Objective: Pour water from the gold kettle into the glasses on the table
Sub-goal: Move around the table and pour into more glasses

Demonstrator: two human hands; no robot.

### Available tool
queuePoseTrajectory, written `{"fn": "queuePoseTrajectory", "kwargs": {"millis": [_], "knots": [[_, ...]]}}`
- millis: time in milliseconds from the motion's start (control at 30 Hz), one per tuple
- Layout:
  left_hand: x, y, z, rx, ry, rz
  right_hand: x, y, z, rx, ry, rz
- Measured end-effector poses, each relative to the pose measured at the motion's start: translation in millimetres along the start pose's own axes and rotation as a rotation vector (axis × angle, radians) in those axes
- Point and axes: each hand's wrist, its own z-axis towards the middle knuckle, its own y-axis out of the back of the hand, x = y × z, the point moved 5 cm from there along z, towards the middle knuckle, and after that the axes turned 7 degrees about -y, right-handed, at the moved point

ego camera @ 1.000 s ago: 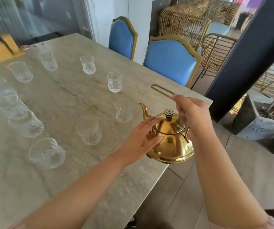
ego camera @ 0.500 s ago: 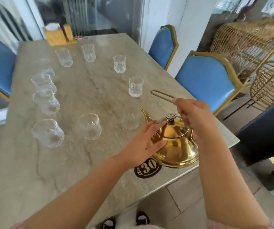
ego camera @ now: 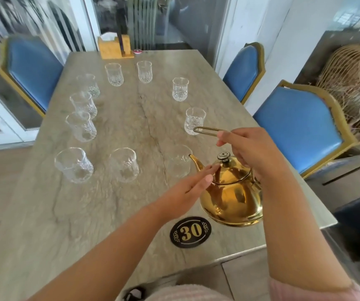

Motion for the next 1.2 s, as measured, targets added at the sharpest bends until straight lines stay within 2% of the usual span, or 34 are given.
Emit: {"fn": "queuePoseTrajectory", "kwargs": {"millis": [567, 1200], "knots": [[-5, 6, 7, 0.01, 0.033, -0.066, 15, -5, 20, 0.089, 0.018, -0.097], [-14, 8, 5, 0.019, 0.009, -0.074, 28, -9, 19, 0.098, 0.043, -0.162]]}}
